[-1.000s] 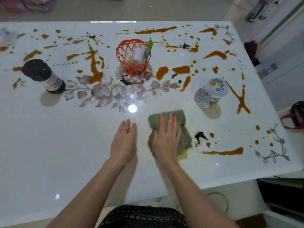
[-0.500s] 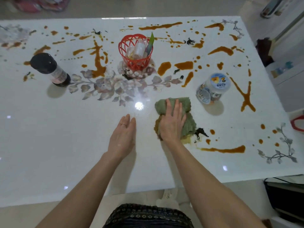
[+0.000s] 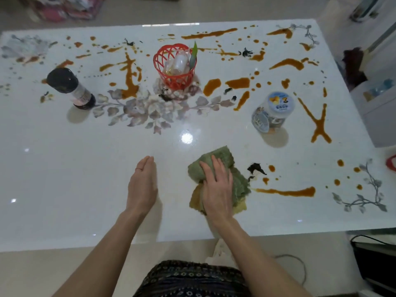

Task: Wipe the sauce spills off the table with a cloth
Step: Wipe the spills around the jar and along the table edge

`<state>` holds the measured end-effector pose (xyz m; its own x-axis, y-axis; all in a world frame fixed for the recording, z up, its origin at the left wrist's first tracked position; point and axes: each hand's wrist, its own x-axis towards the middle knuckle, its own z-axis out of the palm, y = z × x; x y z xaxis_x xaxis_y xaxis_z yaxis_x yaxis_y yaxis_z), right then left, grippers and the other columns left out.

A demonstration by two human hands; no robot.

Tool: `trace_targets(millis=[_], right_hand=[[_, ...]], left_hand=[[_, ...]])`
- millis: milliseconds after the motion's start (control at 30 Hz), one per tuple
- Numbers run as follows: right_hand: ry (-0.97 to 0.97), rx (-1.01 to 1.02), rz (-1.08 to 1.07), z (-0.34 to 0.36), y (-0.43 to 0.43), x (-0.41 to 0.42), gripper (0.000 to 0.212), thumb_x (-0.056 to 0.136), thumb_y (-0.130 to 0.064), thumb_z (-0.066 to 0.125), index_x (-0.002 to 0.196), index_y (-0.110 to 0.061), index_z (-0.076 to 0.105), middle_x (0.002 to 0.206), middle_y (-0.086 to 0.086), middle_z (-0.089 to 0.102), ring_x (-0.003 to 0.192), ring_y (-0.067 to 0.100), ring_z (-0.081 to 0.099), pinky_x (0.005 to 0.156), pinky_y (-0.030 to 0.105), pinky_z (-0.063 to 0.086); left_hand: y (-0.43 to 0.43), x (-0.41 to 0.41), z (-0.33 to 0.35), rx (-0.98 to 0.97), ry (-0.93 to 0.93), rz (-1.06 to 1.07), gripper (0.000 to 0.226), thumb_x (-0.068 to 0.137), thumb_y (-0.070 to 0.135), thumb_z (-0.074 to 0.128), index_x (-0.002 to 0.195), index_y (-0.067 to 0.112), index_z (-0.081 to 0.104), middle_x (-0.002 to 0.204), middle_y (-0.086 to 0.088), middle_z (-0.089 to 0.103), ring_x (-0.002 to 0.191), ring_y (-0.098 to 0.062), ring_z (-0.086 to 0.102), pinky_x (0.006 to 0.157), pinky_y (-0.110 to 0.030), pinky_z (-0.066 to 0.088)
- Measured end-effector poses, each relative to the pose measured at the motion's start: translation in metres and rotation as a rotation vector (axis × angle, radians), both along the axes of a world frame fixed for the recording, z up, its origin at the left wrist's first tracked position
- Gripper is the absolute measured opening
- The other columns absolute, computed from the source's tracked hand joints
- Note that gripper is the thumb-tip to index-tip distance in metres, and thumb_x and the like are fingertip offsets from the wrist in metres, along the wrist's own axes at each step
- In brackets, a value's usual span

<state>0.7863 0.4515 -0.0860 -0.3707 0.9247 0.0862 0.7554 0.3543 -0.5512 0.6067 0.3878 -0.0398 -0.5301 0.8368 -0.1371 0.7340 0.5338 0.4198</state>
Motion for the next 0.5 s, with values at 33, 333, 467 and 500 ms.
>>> trace_targets(millis=[33, 333, 467, 500], right_hand=[[0.032, 0.029, 0.02, -0.002, -0.013, 0.001, 0.052, 0.088, 0.003, 0.059, 0.135, -0.018, 0.052, 0.151, 0.013, 0.037, 0.142, 0.027, 0.029, 0.113, 0.058, 0.024], [-0.127, 0.164, 0.561, -0.008, -0.03, -0.051, 0.03, 0.092, -0.04, 0.051, 0.118, -0.029, 0.06, 0.145, 0.007, 0.047, 0.139, 0.032, 0.034, 0.107, 0.064, 0.025], [-0.376, 0.059, 0.453, -0.002, 0.041, -0.074, 0.047, 0.095, -0.056, 0.036, 0.139, -0.04, 0.043, 0.16, 0.002, 0.022, 0.148, 0.027, 0.01, 0.111, 0.071, 0.005], [-0.441, 0.0, 0.341, 0.0, 0.057, -0.071, 0.05, 0.096, -0.059, 0.031, 0.143, -0.044, 0.033, 0.162, 0.0, 0.012, 0.149, 0.026, 0.002, 0.111, 0.07, -0.004]], left_hand=[[-0.004, -0.004, -0.003, 0.043, 0.022, 0.024, 0.046, 0.09, -0.004, 0.041, 0.135, 0.002, 0.043, 0.139, -0.016, 0.045, 0.123, -0.032, 0.048, 0.101, -0.037, 0.039], [-0.023, -0.019, 0.0, 0.098, 0.002, 0.236, 0.009, 0.078, 0.01, 0.066, 0.076, 0.016, 0.061, 0.072, 0.003, 0.063, 0.067, -0.016, 0.055, 0.059, -0.031, 0.043], [-0.016, -0.031, 0.0, 0.076, -0.012, 0.282, 0.009, 0.083, 0.022, 0.066, 0.075, 0.018, 0.062, 0.069, 0.004, 0.065, 0.066, -0.019, 0.059, 0.06, -0.036, 0.049], [-0.015, -0.034, 0.0, 0.079, -0.004, 0.284, 0.01, 0.085, 0.023, 0.064, 0.076, 0.018, 0.062, 0.068, 0.003, 0.066, 0.065, -0.02, 0.06, 0.06, -0.037, 0.049]])
